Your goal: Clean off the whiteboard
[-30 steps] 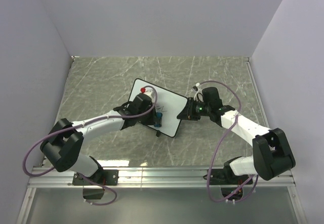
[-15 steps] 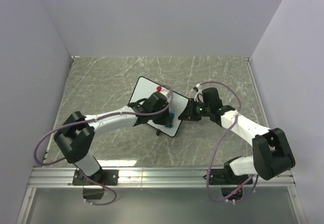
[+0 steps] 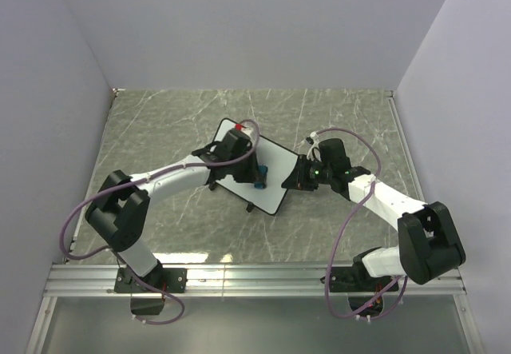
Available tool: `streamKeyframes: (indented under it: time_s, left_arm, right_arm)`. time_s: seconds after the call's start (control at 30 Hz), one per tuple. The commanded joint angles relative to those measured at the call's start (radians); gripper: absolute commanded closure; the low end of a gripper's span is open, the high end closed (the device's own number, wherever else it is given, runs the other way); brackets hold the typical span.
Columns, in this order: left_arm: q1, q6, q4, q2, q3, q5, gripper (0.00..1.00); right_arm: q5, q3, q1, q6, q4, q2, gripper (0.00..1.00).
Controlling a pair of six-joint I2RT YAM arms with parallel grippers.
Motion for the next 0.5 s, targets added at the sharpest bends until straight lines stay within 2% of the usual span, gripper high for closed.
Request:
streamKeyframes:
  time_s: [0.0,0.33,0.47]
  left_arm:
    - [0.135,0.005,0.026,0.038,-0.085,-0.188,1.0]
    - [0.261,0.003,0.032,-0.014,-0.216,-0.192,1.0]
    - [0.267,0.005,0.036,-0.018,-0.23,-0.175,1.0]
  right_arm:
    - [-0.103,0.022,0.02,0.026,-0.02,-0.031,1.0]
    - [-0.107,0.033,0.02,0.024,-0.01,-0.008,1.0]
    - [-0.103,0.024,0.022,0.023,-0.012,-0.012,1.0]
